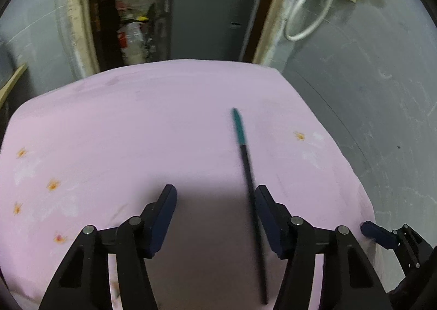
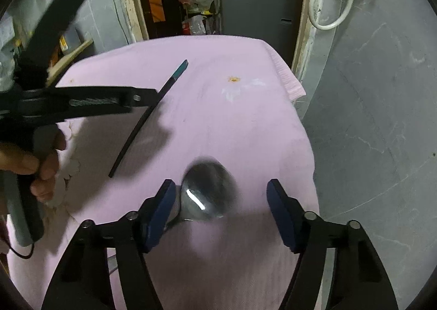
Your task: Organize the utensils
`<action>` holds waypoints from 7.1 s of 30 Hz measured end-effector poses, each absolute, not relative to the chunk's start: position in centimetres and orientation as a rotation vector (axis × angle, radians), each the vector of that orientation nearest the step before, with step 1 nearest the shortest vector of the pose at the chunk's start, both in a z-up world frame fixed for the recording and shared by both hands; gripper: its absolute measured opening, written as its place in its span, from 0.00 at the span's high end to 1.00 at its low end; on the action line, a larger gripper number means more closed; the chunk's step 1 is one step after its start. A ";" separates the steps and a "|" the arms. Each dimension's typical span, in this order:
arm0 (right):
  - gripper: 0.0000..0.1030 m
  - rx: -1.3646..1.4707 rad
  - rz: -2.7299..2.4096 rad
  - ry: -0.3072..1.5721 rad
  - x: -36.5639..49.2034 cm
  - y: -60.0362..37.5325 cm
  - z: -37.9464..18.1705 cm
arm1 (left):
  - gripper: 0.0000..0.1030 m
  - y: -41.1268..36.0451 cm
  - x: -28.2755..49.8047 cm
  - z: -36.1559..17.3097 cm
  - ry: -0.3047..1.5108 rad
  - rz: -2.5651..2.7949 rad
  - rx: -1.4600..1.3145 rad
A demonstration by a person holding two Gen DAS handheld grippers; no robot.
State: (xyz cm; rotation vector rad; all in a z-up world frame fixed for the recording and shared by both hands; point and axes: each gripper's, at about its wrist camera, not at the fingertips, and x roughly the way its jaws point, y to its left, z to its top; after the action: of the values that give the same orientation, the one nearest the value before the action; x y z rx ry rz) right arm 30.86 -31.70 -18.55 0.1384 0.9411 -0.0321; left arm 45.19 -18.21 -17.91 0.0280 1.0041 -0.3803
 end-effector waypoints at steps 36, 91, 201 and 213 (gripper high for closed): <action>0.92 0.372 0.181 0.922 32.1 -35.6 -21.6 | 0.63 -20.3 40.6 -17.6 1.111 -0.451 0.153; 0.96 -0.004 0.249 0.225 21.0 -17.5 6.7 | 0.92 4.7 21.2 3.1 0.469 -0.154 -0.242; 0.08 0.039 0.082 0.360 22.5 -13.9 1.3 | 0.18 8.2 22.8 -1.3 0.475 -0.131 -0.195; 0.02 0.078 0.057 0.354 15.4 -18.8 1.1 | 0.04 5.6 16.5 0.3 0.418 -0.067 -0.158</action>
State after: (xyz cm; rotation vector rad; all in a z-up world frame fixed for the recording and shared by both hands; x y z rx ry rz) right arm 15.36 -18.81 1.06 0.0775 0.3536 0.0569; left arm 16.50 5.65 0.25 -0.1584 0.4184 -0.0665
